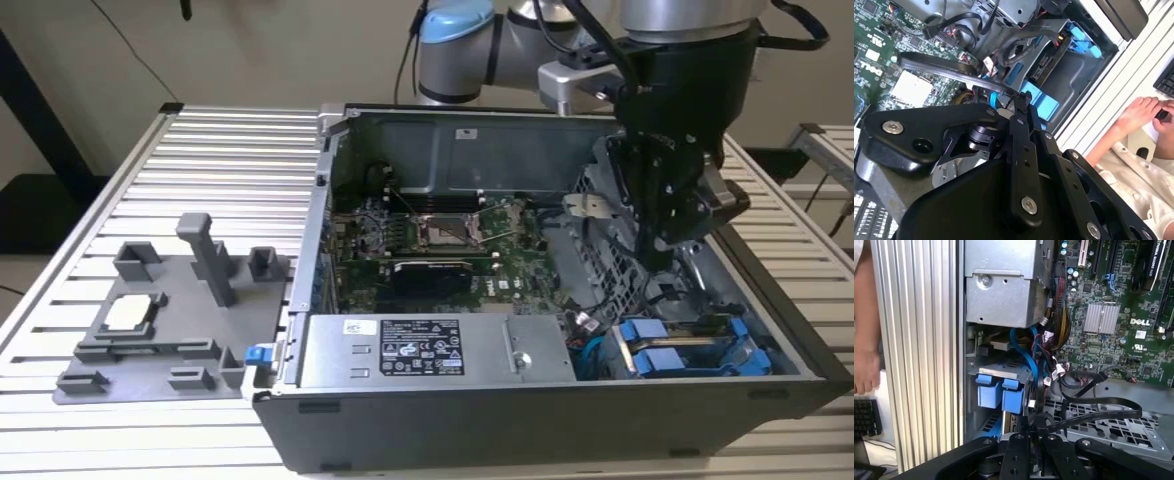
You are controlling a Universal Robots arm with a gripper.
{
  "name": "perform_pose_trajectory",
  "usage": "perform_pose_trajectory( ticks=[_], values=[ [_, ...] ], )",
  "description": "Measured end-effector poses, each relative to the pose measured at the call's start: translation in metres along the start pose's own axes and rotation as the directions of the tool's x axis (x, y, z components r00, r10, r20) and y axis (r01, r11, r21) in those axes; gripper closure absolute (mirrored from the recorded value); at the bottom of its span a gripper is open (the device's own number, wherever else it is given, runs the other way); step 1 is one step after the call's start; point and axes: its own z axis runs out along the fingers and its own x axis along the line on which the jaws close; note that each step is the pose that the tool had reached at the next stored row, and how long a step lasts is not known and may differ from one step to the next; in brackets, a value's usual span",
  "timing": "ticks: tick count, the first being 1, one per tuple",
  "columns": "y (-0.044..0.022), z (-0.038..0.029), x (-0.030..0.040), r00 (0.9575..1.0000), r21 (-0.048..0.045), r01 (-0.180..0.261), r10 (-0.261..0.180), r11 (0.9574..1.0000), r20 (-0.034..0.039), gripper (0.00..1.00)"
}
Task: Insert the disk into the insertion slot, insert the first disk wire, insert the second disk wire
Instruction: 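Insert the second disk wire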
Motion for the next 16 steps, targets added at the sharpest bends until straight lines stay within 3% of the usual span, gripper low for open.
perform_pose_trajectory(
  ticks=[16],
  values=[
    [-0.0144,0.0135,0.0406,1.0000,-0.0268,0.006,-0.005,0.9996,0.0066,0.84]
  ],
)
